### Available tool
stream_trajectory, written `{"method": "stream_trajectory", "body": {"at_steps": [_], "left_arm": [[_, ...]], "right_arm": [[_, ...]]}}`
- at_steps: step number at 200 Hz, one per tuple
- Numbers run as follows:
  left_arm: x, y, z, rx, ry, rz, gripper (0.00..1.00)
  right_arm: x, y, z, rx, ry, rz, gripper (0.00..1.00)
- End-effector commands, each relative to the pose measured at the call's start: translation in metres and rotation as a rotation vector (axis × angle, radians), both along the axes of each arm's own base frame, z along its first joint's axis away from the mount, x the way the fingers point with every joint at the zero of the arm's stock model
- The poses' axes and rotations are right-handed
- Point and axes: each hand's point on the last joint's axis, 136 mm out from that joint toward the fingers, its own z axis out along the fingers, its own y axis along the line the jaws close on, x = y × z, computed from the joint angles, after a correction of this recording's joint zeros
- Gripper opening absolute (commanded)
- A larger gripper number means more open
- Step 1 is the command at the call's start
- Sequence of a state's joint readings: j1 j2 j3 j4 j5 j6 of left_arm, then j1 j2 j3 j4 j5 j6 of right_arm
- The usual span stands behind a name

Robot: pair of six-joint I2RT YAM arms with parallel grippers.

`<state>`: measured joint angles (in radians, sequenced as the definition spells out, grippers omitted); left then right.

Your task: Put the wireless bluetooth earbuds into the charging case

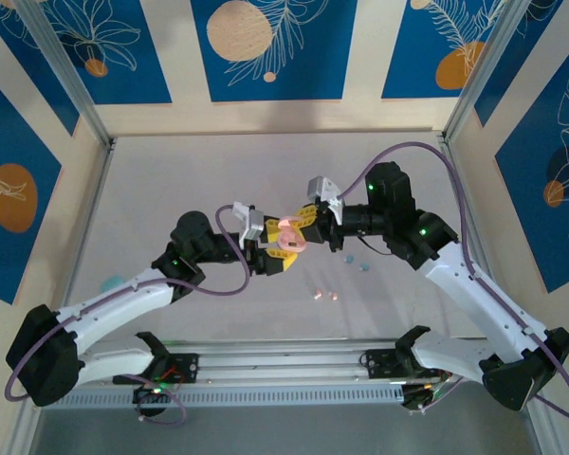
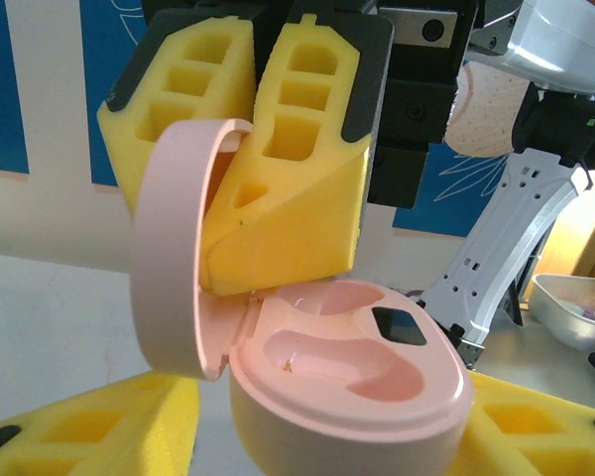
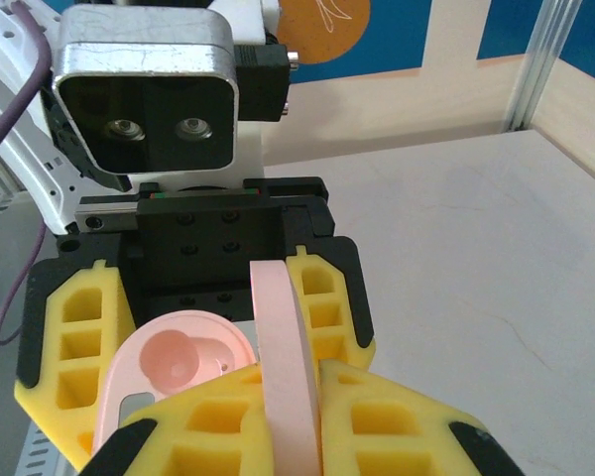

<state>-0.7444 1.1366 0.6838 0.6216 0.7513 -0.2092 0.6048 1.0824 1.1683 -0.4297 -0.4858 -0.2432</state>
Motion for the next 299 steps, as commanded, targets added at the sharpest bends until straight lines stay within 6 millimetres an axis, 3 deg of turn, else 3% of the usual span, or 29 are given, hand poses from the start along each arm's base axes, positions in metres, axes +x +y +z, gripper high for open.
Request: {"method": "stream_trajectory", "body": {"at_steps": [1,126,199,299], "left_arm": [[0.007,-0.001,0.021,-0.042,-0.027,0.026,0.58],[0.01,0.0,0.02,-0.04,-0.019,0.043,0.67],[0.007,-0.002,0.017,-0.026,-0.009,0.016,0.77],[0.007,-0.003,0.02,-0.036,0.005,0.006,0.75]], "right_arm": [[-0.008,0.0,0.006,0.017,-0.015,0.012,0.0],[-0.006,0.0,0.005,0.011,-0.061,-0.014,0.0],[-0.002,-0.003,0.007,0.018,-0.084,-0.048,0.0],[0.002,-0.004,0.004,0.012,-0.085,-0.079,0.0]]}}
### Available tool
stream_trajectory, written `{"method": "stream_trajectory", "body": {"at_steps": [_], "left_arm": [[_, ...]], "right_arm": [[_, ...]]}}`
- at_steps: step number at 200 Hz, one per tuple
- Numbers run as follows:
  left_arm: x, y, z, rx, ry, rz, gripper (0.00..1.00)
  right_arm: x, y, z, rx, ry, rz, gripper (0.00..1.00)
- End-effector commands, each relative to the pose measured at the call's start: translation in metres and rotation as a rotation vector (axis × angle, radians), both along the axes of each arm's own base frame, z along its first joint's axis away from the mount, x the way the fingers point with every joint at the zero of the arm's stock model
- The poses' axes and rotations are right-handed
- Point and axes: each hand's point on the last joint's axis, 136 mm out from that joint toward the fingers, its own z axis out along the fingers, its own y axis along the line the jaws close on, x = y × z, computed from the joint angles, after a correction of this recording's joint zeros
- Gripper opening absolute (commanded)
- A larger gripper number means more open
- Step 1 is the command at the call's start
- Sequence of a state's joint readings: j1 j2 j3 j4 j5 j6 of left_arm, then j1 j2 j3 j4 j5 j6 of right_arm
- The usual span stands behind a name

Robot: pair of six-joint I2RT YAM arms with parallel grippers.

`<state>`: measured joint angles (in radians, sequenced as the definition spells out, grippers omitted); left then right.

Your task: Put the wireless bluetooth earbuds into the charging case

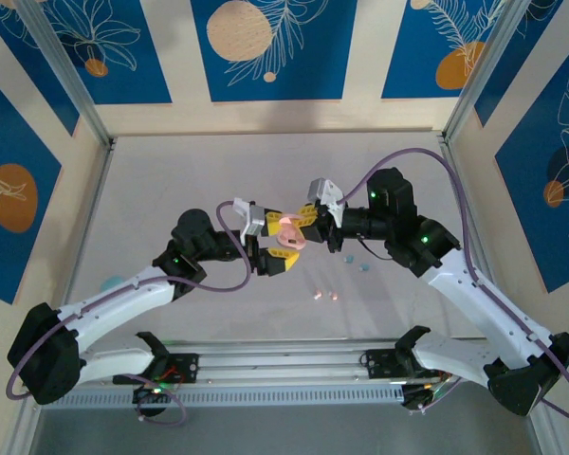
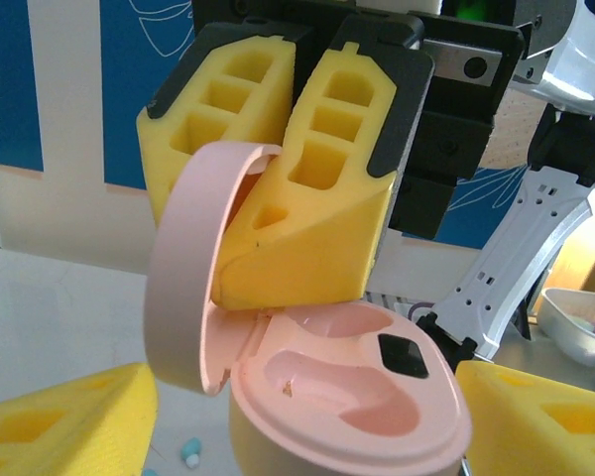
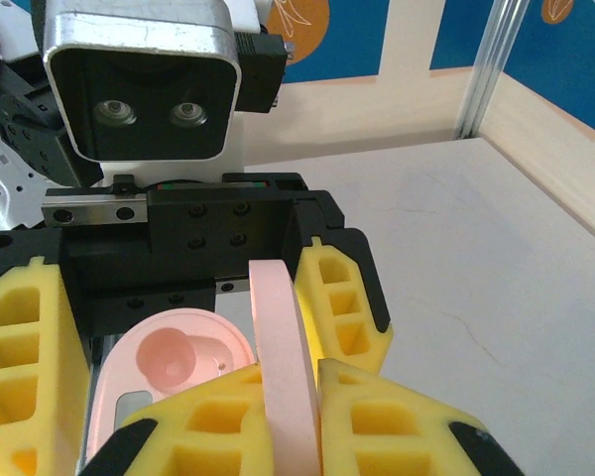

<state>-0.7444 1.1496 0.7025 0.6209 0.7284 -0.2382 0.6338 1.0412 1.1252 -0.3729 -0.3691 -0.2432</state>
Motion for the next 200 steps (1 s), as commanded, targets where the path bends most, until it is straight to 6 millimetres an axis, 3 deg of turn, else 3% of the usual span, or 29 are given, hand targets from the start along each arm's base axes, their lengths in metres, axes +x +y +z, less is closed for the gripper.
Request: {"method": "stream_trajectory", "body": {"at_steps": [1,118,161,187,200], "left_arm": [[0.0,-0.001,0.016,-0.028,-0.021,-0.014,0.75],[0.001,-0.001,0.016,-0.025,-0.036,-0.007,0.36],[0.003,0.002,0.018,-0.036,-0.051,0.022,0.32],[0.005,0.005,0.016,-0.034,-0.06,0.054,0.31],[0.008,0.007,0.014,-0.03,-0.064,0.075,0.3]], "right_arm": [[-0.004,-0.001,0.004,0.017,-0.014,0.001,0.0],[-0.004,-0.001,0.002,0.016,0.005,-0.005,0.0],[0.001,-0.005,0.003,0.017,0.043,-0.059,0.12],[0.01,-0.011,0.01,0.029,0.086,-0.145,0.33],[0.012,-0.016,0.018,0.051,0.115,-0.179,0.36]]}}
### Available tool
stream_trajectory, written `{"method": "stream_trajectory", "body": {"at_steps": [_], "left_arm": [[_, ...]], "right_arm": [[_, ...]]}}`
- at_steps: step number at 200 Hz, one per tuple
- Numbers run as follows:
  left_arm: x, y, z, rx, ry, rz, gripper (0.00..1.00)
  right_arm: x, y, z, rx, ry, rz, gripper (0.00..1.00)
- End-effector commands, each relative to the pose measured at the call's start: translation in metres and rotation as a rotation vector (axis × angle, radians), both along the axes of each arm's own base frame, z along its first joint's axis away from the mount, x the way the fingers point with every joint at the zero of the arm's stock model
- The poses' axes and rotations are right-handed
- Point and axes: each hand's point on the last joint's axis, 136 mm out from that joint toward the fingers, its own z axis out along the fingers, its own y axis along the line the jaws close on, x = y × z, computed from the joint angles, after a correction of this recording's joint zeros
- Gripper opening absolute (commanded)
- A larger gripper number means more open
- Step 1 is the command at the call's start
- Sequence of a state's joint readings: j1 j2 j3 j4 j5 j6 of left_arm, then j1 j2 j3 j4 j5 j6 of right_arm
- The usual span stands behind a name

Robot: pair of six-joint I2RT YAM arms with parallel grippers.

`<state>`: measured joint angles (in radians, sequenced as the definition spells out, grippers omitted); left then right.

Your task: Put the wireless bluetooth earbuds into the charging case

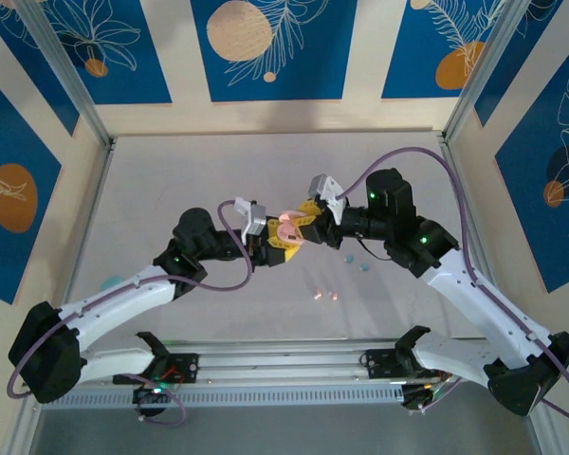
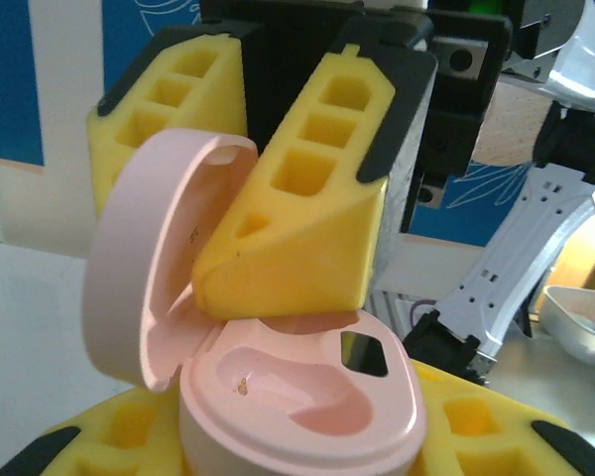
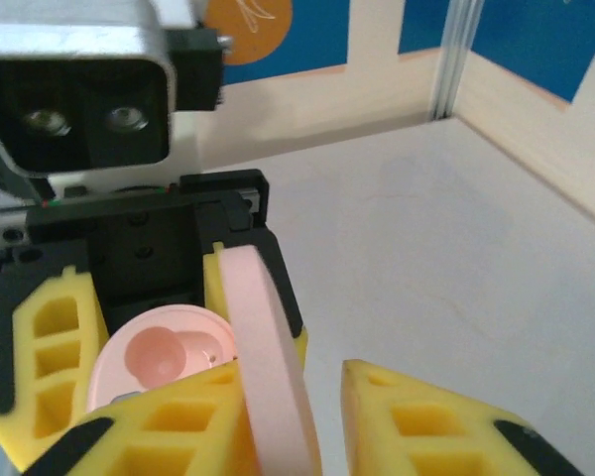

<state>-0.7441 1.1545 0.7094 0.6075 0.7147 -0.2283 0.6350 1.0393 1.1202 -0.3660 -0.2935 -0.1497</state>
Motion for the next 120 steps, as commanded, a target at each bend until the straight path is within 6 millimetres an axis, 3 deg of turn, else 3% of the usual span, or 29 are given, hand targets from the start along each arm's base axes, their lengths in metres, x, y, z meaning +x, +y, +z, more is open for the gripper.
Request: {"method": "stream_trajectory", "body": {"at_steps": [1,38,60,74,90,120], "left_arm": [[0.004,0.008,0.015,-0.037,-0.065,0.061,0.3],[0.013,0.014,0.008,-0.01,-0.084,0.137,0.3],[0.022,0.021,0.004,0.012,-0.097,0.218,0.3],[0.025,0.025,0.003,0.02,-0.115,0.252,0.3],[0.025,0.029,0.004,0.017,-0.134,0.273,0.3],[0.022,0.036,0.009,0.004,-0.156,0.293,0.29]], "right_arm": [[0.0,-0.012,0.022,0.044,0.049,-0.084,0.36],[0.005,-0.037,0.051,0.161,0.251,-0.264,0.54],[0.019,-0.071,0.035,0.185,0.453,-0.484,0.55],[0.028,-0.094,0.005,0.199,0.61,-0.621,0.52],[0.03,-0.11,-0.053,0.178,0.829,-0.741,0.45],[0.001,-0.105,-0.155,0.025,1.183,-0.792,0.37]]}}
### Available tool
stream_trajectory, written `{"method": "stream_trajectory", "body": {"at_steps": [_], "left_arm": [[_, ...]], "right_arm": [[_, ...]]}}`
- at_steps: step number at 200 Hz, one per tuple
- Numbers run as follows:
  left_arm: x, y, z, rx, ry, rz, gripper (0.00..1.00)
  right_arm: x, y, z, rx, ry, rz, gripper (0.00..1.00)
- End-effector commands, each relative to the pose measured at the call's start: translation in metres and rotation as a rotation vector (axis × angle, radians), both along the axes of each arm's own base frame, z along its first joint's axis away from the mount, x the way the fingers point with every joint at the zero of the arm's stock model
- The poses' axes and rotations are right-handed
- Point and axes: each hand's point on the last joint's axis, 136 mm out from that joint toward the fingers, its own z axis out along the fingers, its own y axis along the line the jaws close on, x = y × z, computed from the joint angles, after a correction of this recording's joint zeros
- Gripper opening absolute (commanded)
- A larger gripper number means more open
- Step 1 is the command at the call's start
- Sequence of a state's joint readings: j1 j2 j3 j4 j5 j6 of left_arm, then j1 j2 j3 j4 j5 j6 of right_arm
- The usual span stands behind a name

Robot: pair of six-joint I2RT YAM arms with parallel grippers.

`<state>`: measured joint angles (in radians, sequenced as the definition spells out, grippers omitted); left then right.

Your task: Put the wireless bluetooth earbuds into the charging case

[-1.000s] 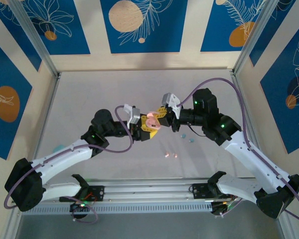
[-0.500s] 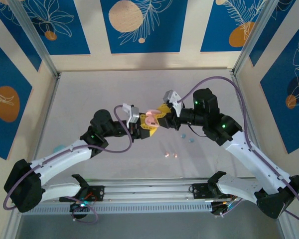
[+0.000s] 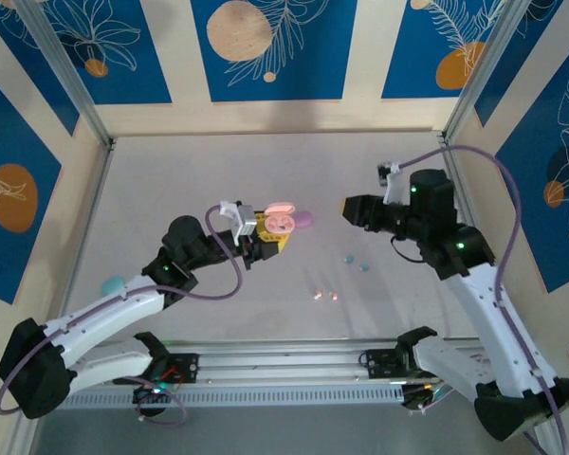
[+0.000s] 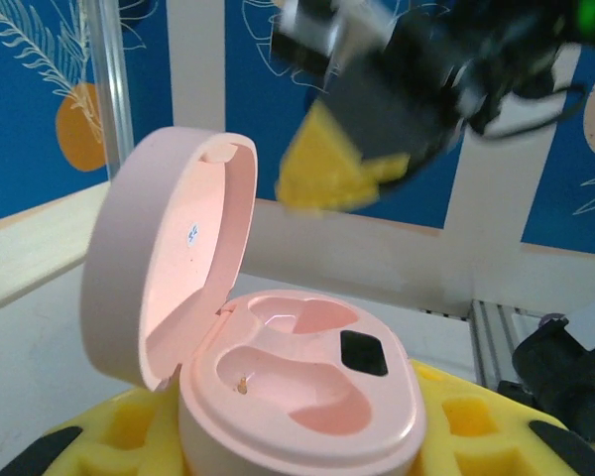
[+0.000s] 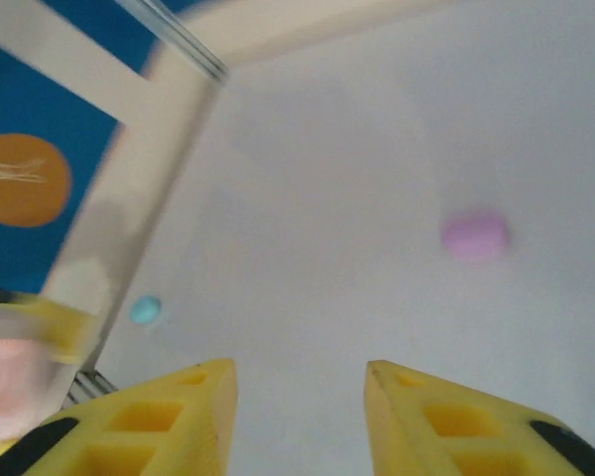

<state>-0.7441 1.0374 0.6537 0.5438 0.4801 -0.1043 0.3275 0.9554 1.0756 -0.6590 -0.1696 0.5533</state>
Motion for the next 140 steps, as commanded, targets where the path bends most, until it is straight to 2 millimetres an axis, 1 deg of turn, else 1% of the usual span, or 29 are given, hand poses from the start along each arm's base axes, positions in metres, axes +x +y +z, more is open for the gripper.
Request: {"method": "stream_trajectory", "body": {"at_steps": [1,19,28,42,57,71,92,117,140], "left_arm": [[0.001,0.01,0.007,-0.009,-0.051,0.052,0.29],[0.0,0.014,0.008,-0.014,-0.061,0.066,0.29],[0.0,0.014,0.008,-0.012,-0.062,0.067,0.29],[-0.001,0.014,0.007,-0.012,-0.061,0.064,0.29],[-0.001,0.014,0.007,-0.016,-0.058,0.06,0.29],[-0.001,0.014,0.007,-0.021,-0.055,0.059,0.29],[-0.002,0.013,0.008,-0.024,-0.051,0.05,0.29],[-0.002,0.014,0.006,-0.022,-0.047,0.052,0.29],[-0.003,0.014,0.007,-0.02,-0.046,0.049,0.29]], "right_arm": [[-0.039,0.003,-0.1,-0.005,0.466,-0.044,0.36],[-0.057,0.011,-0.145,-0.063,0.582,-0.047,0.36],[-0.064,0.014,-0.162,-0.094,0.612,-0.046,0.36],[-0.07,0.018,-0.181,-0.13,0.642,-0.054,0.35],[-0.072,0.029,-0.191,-0.15,0.638,-0.006,0.35],[-0.072,0.032,-0.198,-0.194,0.646,0.018,0.34],[-0.071,0.024,-0.211,-0.282,0.665,-0.002,0.33],[-0.071,0.029,-0.217,-0.276,0.674,0.024,0.33],[-0.071,0.015,-0.226,-0.31,0.694,-0.034,0.33]]}}
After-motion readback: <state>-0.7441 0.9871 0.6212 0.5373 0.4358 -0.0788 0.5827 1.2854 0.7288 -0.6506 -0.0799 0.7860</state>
